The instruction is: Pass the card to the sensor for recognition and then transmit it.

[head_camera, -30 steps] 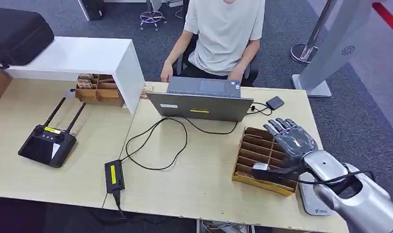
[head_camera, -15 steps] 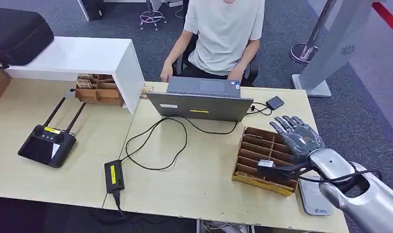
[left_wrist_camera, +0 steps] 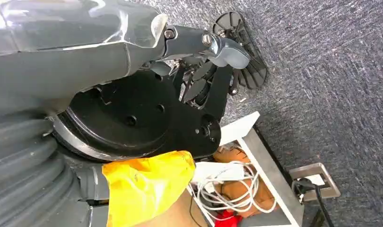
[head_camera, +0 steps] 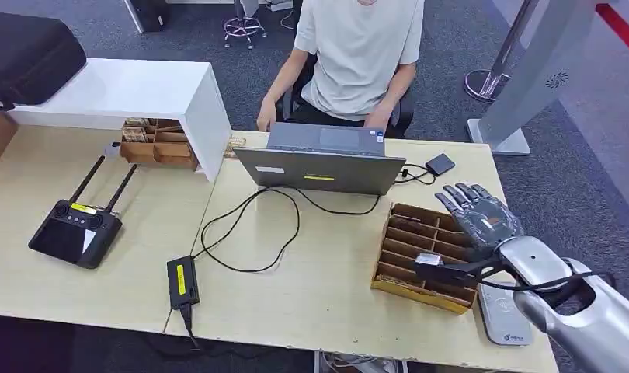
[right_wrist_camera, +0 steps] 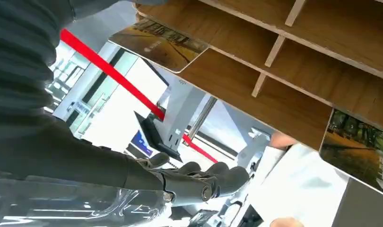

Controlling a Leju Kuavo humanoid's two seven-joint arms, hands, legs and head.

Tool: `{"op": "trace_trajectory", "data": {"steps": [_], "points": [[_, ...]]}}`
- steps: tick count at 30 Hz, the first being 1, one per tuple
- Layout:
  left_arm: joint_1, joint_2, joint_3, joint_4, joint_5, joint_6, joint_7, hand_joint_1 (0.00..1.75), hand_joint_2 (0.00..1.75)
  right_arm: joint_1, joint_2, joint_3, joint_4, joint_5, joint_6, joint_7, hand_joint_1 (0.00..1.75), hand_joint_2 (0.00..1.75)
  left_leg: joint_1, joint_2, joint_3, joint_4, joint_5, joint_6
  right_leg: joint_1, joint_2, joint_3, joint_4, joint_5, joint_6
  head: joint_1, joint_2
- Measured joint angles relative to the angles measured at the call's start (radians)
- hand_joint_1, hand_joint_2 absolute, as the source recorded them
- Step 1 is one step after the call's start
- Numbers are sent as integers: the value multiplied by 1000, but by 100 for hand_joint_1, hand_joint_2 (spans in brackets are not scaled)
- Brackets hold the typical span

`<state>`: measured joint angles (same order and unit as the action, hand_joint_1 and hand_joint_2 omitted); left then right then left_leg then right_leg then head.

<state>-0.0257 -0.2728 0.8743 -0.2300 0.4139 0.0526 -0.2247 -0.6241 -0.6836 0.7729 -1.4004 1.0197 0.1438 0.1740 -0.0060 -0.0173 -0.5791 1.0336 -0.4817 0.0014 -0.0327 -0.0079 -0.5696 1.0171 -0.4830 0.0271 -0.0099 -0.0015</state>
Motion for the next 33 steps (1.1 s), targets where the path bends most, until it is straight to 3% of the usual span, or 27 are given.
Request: {"op": "trace_trajectory", "data": {"steps": [32,33], "points": [[0,-4,0,0,-99,-4,10,0,175,-95,81,51,92,-7,18,-43,175,175,0,0,-1,0,0,0,0,0,0,0,0,0,0,0],[0,-4,0,0,-103,-4,10,0,175,-97,83,52,95,-8,18,-44,89,175,0,0,-1,0,0,0,0,0,0,0,0,0,0,0]]}}
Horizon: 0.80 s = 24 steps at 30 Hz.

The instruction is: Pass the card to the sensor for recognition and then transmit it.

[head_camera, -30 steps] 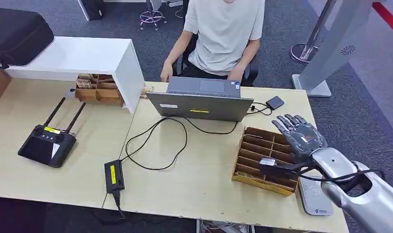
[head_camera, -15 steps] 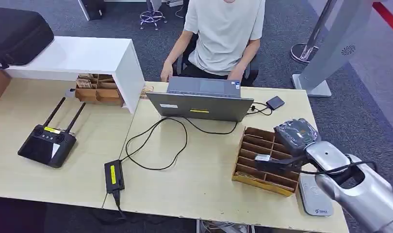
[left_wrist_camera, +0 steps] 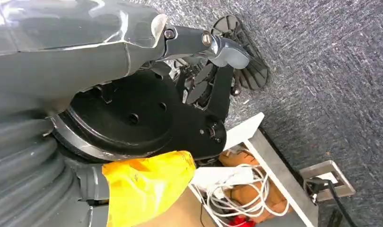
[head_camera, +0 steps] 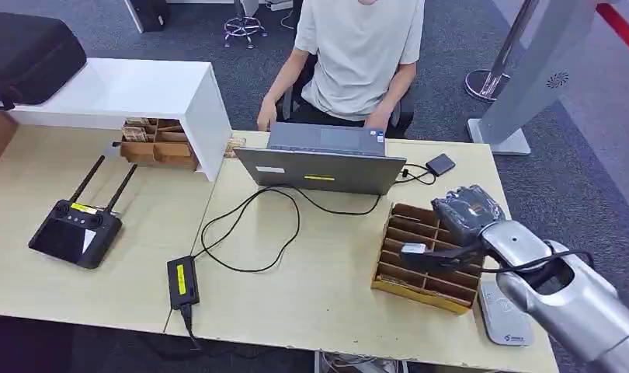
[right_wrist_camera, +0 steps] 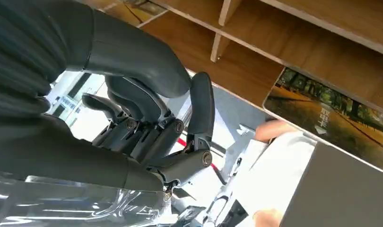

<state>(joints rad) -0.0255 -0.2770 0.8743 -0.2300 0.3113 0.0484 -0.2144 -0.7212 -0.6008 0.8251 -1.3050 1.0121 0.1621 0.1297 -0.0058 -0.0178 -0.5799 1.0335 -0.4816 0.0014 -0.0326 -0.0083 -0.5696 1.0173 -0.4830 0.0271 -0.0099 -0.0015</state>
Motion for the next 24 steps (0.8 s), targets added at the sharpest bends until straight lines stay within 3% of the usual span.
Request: {"op": "trace_trajectory", "data": {"steps": [1,22,24], "points": [[0,0,0,0,-5,0,1,0,175,-2,2,2,3,-2,0,-1,0,175,0,0,0,0,0,0,0,0,0,0,0,0,0,0],[0,0,0,0,-50,-10,25,0,175,-31,36,22,37,-5,-5,-4,0,175,0,0,0,0,0,0,0,0,0,0,0,0,0,0],[0,0,0,0,-50,-17,48,0,175,-51,72,31,57,5,2,0,0,175,0,1,0,0,0,0,0,2,-1,0,0,0,0,0]]}}
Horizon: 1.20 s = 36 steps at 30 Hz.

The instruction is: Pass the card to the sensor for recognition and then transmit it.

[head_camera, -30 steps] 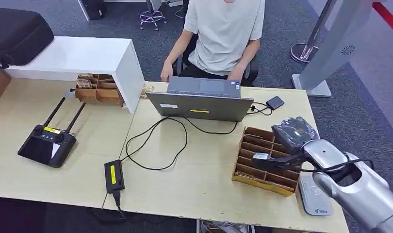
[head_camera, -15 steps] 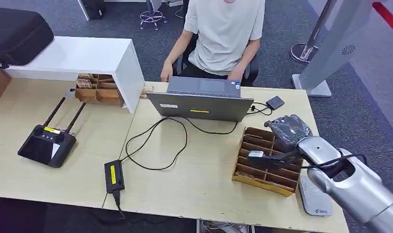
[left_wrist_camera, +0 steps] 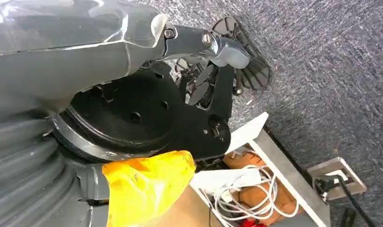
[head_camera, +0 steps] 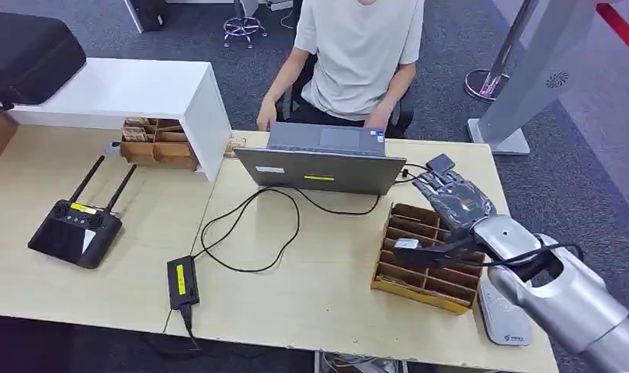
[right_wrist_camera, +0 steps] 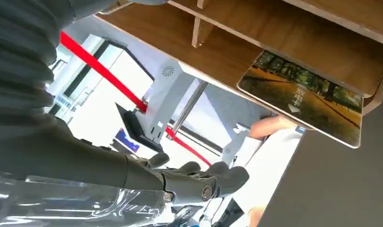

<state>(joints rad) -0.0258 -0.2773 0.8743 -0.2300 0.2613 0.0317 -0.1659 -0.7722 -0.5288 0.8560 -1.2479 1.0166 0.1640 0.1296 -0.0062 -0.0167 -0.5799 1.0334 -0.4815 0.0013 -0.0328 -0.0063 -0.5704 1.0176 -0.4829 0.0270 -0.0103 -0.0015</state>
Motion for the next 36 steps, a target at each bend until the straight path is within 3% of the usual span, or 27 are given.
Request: {"op": "trace_trajectory", "data": {"steps": [5,9,36], "points": [[-2,0,0,-1,-13,0,22,0,175,-55,80,22,60,8,4,10,0,175,0,-1,1,0,1,0,0,0,0,0,0,0,0,0],[-2,0,-5,-2,-34,-2,30,0,175,-78,104,39,90,8,2,10,0,175,-1,-4,0,0,1,-1,0,-2,0,1,0,0,0,0],[3,21,-136,-4,-206,-60,121,0,175,-150,156,83,208,12,8,5,0,175,-2,-5,0,0,1,-1,-2,-2,0,0,0,0,0,0]]}}
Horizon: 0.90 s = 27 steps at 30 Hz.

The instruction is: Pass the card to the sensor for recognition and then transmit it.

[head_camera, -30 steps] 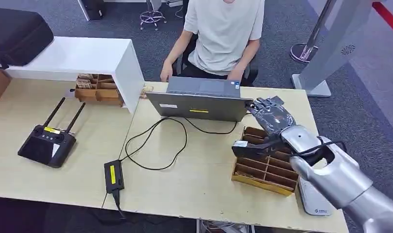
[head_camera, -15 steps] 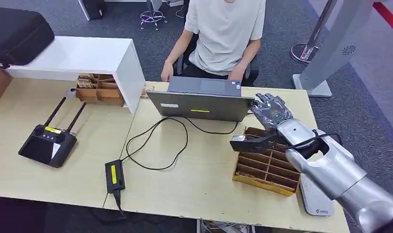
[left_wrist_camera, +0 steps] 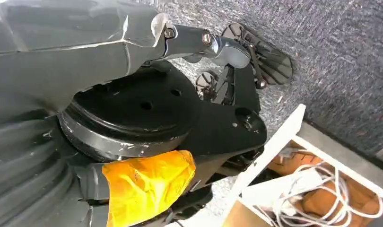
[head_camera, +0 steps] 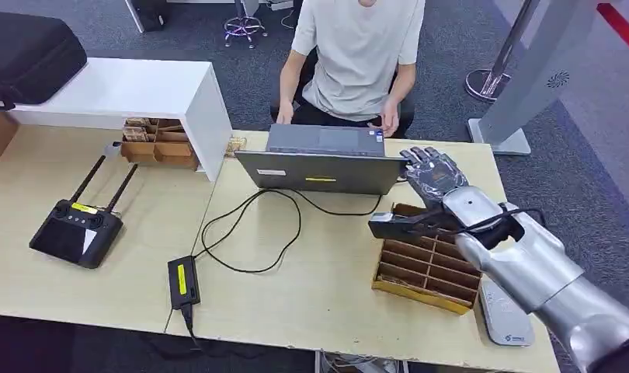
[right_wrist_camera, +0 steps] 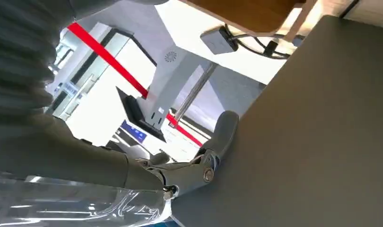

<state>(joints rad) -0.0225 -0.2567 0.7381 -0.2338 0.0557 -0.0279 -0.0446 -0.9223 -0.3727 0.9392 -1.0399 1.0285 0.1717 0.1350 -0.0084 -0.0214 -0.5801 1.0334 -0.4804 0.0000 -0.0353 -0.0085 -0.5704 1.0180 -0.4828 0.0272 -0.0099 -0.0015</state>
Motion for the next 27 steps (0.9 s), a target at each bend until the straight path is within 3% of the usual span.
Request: {"op": "trace_trajectory", "data": {"steps": [11,18,27], "points": [[1,14,-82,0,-80,-38,39,0,175,-33,24,25,52,-5,37,-6,0,175,0,0,0,0,0,0,0,0,0,0,0,0,0,0],[1,15,-94,0,-97,-42,42,0,175,-39,31,34,72,-5,49,-7,0,175,0,0,0,0,0,0,0,0,0,0,0,0,0,0],[-2,38,-169,0,-193,-106,86,0,175,-61,48,53,118,-6,69,-18,0,175,0,-1,0,0,0,0,0,0,0,0,0,0,0,0]]}}
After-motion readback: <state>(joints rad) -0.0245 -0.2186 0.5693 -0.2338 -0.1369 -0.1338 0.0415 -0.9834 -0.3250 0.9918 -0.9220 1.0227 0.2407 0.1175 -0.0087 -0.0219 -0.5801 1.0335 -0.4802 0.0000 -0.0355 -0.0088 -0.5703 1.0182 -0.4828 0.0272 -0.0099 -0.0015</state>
